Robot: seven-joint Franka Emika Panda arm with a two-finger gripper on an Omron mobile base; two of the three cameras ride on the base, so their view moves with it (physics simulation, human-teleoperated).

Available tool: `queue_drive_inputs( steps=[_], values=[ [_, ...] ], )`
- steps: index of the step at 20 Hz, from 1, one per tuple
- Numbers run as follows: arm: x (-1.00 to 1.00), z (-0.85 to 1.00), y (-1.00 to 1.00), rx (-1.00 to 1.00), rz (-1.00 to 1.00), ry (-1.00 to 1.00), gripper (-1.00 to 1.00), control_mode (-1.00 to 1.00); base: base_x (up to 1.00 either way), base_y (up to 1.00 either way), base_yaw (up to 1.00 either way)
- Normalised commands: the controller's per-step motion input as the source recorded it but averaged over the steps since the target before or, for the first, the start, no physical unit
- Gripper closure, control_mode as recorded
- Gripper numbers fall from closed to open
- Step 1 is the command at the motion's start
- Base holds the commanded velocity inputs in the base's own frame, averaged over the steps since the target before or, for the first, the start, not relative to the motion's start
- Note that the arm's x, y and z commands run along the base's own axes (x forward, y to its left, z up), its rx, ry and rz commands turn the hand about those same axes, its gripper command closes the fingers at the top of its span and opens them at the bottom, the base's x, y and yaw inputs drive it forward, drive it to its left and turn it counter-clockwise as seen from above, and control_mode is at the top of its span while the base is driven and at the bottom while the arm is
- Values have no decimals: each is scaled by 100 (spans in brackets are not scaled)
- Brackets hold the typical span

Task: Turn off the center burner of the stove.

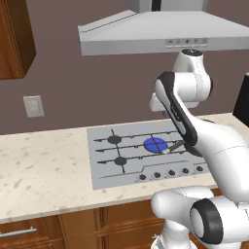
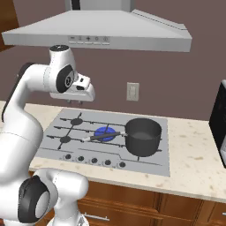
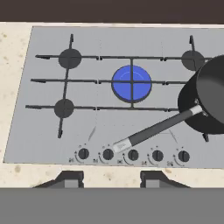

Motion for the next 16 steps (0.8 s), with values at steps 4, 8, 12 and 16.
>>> queue_drive_inputs(
  steps=[4,8,12,16],
  values=[
    [-21,-1,-1,0,0,0,-100,-100,0,0,0],
    [-50,-6,-9,0,0,0,-100,-100,0,0,0],
    [-33,-18,-10,-2,2,0,-100,-100,0,0,0],
    [-5,-25,-14,-7,12,1,-100,-100,0,0,0]
  ],
)
